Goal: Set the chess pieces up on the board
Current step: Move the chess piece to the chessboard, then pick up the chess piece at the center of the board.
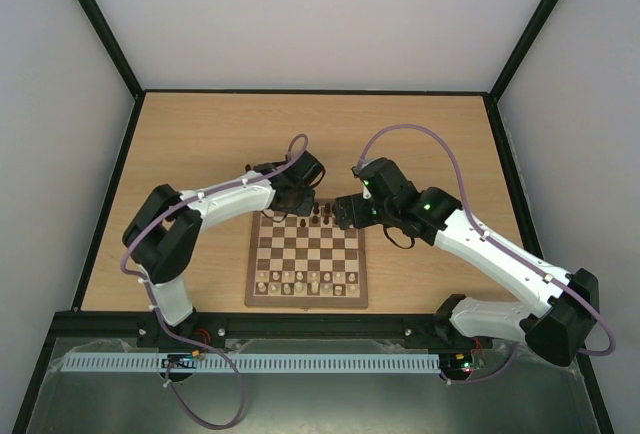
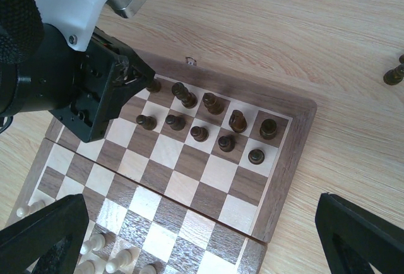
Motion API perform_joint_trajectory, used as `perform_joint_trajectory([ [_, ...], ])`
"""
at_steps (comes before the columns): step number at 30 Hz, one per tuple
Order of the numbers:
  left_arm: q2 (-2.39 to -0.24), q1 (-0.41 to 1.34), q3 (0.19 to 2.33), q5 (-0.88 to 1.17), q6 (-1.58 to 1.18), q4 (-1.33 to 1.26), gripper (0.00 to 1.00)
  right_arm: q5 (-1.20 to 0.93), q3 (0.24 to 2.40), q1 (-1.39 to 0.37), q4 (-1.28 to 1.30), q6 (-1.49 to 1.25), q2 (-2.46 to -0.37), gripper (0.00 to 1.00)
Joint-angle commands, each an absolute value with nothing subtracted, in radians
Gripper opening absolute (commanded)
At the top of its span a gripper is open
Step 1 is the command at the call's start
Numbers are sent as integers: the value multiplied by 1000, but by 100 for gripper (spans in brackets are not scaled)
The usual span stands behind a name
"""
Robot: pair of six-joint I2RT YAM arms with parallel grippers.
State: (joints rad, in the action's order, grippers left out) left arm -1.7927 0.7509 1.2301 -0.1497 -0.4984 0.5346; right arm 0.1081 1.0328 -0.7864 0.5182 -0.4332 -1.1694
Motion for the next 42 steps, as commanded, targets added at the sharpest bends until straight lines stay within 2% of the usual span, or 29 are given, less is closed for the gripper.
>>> perform_joint_trajectory([
  [1, -1744, 741, 1210, -183, -498, 575, 14, 105, 1024, -783, 530, -426, -1173, 100],
  [12, -1718, 730, 1163, -196, -506, 567, 15, 94, 1021, -783, 527, -424, -1178, 99],
  [18, -1724, 727, 1161, -192, -506, 555, 18, 92, 1019, -783, 526, -425, -1178, 99],
  [31, -1666, 727, 1181, -194, -515, 569, 50, 79, 1020, -783, 525, -423, -1184, 99],
  [37, -1670, 699, 1301, -228, -489, 610, 64, 85, 1021, -783, 527, -423, -1187, 100],
  [42, -1749, 611, 1447, -245, -465, 635, 71, 87, 1023, -782, 532, -424, -1196, 100],
])
